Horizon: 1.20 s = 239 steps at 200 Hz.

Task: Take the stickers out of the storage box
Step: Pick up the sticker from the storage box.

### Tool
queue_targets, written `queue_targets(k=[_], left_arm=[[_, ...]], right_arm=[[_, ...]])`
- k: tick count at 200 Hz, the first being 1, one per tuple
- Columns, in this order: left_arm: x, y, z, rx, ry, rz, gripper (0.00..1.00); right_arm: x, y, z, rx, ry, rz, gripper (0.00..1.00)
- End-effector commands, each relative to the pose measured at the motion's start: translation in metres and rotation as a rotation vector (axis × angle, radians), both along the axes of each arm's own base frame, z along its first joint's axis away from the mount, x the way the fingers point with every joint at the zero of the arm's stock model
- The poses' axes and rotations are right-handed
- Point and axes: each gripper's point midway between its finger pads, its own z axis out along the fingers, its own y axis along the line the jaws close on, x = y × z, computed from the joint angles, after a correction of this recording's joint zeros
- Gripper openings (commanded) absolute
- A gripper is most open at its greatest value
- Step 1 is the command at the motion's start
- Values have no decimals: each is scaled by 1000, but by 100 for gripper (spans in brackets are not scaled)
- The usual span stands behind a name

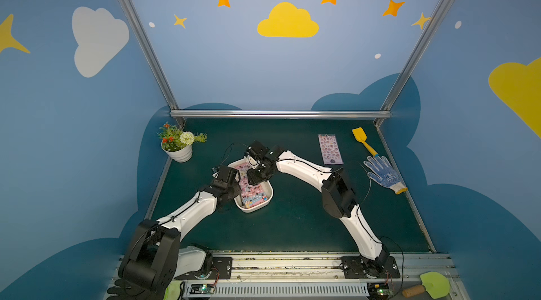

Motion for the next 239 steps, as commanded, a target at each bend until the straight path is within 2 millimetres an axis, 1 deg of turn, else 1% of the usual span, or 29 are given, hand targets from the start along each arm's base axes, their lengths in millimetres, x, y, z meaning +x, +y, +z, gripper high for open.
queue_targets(k=[1, 44, 69, 103, 126, 166, 190, 217, 239], left_arm=[[12, -2, 10, -3, -35, -4, 4], [12, -3, 10, -9, -33, -2, 4], [11, -3, 8, -11, -30, -1, 4], [10, -3, 8, -12, -28, 1, 4], [10, -3, 7, -12, -28, 1, 3], [9, -2, 6, -8, -25, 1, 4], [9, -2, 8, -9, -30, 1, 3], [9, -2, 9, -9, -33, 2, 3], [8, -1, 9, -5, -30, 1, 4]], right_arm=[[-2, 4, 18, 46, 9, 24, 44], [-10, 9, 35, 114, 17, 45, 35], [-13, 10, 44, 142, 15, 51, 33], [-16, 10, 53, 165, 17, 57, 28], [-19, 11, 58, 186, 25, 62, 23], [-26, 15, 60, 219, 59, 71, 20], [-27, 15, 58, 217, 73, 70, 19], [-26, 14, 58, 216, 75, 64, 12], [-23, 12, 64, 223, 68, 58, 5]])
